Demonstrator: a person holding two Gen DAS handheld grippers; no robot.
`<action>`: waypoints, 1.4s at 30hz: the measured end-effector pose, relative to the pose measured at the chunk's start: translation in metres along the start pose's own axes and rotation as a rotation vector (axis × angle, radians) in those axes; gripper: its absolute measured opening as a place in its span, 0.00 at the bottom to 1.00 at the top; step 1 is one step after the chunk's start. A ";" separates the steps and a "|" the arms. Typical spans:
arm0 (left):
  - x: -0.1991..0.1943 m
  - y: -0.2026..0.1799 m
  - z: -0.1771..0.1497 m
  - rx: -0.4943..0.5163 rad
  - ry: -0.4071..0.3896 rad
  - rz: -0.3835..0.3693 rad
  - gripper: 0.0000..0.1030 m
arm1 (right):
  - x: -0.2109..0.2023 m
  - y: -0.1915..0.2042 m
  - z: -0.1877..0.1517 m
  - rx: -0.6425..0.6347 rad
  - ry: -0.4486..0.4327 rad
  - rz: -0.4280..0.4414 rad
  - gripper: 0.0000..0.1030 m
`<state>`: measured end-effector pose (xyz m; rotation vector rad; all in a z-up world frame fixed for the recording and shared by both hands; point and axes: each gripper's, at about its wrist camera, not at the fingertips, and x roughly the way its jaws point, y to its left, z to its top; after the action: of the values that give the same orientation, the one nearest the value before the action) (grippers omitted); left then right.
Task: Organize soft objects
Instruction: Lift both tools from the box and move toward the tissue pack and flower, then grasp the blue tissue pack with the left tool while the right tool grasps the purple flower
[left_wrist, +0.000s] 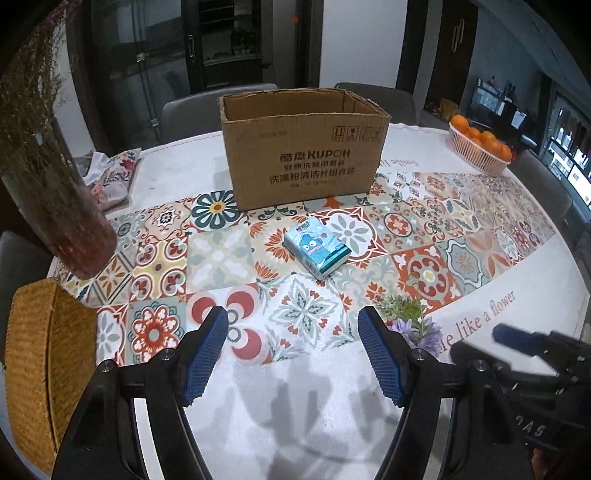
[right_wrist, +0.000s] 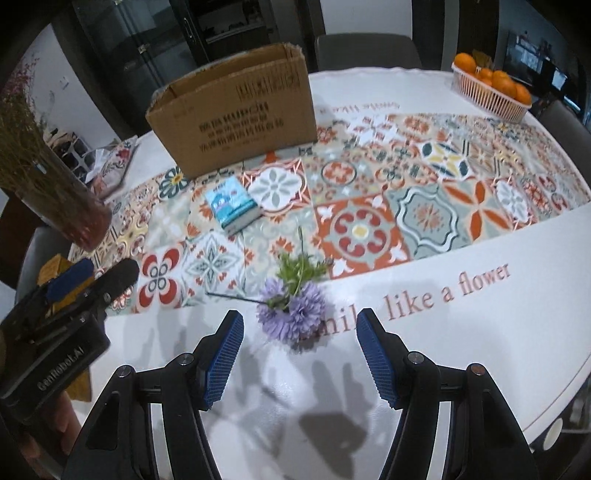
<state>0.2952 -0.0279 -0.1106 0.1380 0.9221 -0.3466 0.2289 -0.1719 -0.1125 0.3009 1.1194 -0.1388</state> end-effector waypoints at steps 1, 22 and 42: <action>0.004 0.000 0.001 0.013 -0.005 -0.009 0.70 | 0.005 0.000 -0.001 0.002 0.010 0.001 0.63; 0.068 -0.012 0.016 0.462 -0.127 -0.113 0.86 | 0.060 0.010 -0.026 0.169 -0.111 -0.073 0.63; 0.147 -0.021 0.038 0.635 -0.057 -0.219 0.87 | 0.099 0.023 -0.018 0.215 -0.135 -0.210 0.71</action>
<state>0.3977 -0.0917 -0.2049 0.6085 0.7462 -0.8376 0.2623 -0.1408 -0.2050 0.3598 1.0015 -0.4615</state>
